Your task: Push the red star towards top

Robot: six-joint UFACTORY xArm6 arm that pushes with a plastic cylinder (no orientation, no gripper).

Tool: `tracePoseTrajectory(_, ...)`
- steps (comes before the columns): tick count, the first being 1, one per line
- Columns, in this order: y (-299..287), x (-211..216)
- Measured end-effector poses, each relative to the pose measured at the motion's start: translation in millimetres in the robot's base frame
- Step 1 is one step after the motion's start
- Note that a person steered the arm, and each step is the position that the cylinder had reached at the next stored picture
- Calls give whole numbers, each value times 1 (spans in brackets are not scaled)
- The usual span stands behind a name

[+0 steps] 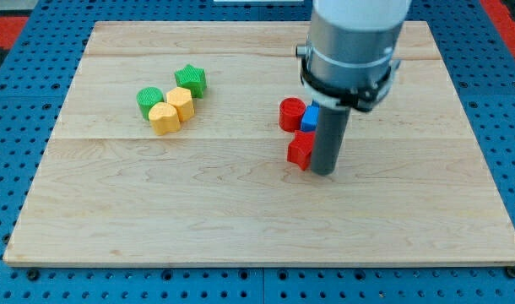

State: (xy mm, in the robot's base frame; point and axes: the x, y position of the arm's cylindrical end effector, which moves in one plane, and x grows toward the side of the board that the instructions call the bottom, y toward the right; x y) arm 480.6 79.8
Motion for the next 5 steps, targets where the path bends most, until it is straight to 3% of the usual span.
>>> tracePoseTrajectory(1, 3, -19)
tracePoseTrajectory(2, 1, 25)
tracePoseTrajectory(4, -19, -36)
tracePoseTrajectory(5, -32, -28)
